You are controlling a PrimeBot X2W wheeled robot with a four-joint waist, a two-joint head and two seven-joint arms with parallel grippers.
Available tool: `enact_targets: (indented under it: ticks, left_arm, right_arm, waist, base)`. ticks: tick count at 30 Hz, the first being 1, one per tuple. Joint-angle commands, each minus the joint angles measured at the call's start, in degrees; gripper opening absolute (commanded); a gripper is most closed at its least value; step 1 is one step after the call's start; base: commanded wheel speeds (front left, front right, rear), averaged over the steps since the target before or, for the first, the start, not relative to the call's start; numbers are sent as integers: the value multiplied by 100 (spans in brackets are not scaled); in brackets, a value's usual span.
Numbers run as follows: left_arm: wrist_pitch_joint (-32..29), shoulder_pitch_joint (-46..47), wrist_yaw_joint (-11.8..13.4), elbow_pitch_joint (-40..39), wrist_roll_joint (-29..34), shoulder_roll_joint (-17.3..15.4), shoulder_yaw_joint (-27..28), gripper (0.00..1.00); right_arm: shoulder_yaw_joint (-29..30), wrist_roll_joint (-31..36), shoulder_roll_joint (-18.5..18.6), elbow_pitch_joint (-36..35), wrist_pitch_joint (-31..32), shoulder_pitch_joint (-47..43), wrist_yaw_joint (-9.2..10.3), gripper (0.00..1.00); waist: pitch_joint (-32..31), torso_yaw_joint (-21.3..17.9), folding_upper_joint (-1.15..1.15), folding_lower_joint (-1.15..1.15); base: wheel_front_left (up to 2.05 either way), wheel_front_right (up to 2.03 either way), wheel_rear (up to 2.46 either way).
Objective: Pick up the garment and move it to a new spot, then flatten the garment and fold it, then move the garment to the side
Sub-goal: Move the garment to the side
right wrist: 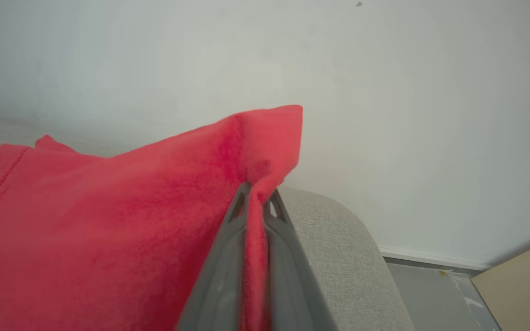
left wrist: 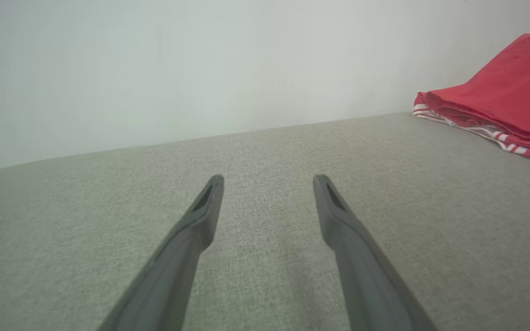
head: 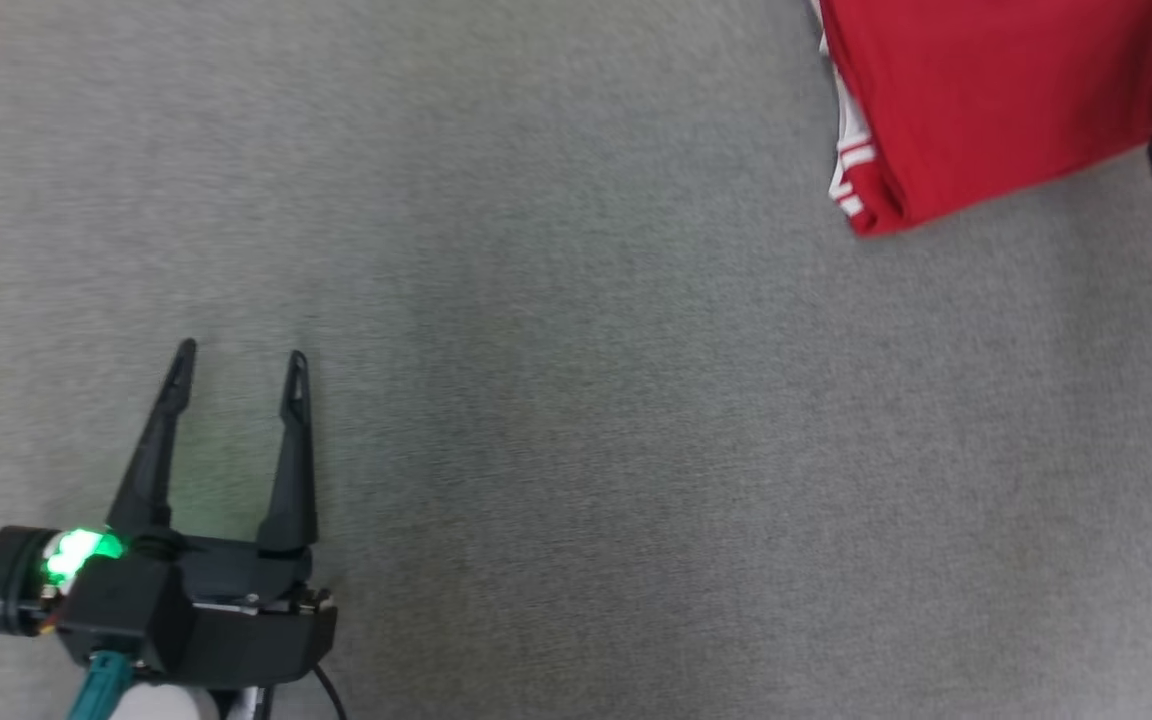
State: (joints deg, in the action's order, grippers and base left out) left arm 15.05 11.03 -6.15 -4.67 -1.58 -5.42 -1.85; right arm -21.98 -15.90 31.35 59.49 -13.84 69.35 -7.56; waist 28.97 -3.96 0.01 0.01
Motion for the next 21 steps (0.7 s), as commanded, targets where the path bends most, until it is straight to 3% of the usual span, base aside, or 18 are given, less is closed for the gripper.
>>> enact_targets:
  ticks: [1,13,21]
  left_arm:
    - [18,83,-28,-43,45,-48,28,100]
    - [17,135,-41,-835,130,-310,171,100]
    - [12,127,-23,-1227,174,-420,161,100]
  right_arm:
    - [-31,53,33,-9,25,127,16,0]
    - [-485,356,765,-103,417,1145,16,0]
    - [-642,499,915,-113,535,1560,16,0]
  waist:
    - [469,-453,-1,-1]
    - [1070,-907,-1,-1]
    - [1336,-1006,-1,-1]
  base:
    - [0,0,0]
    - [0,0,0]
    - [0,0,0]
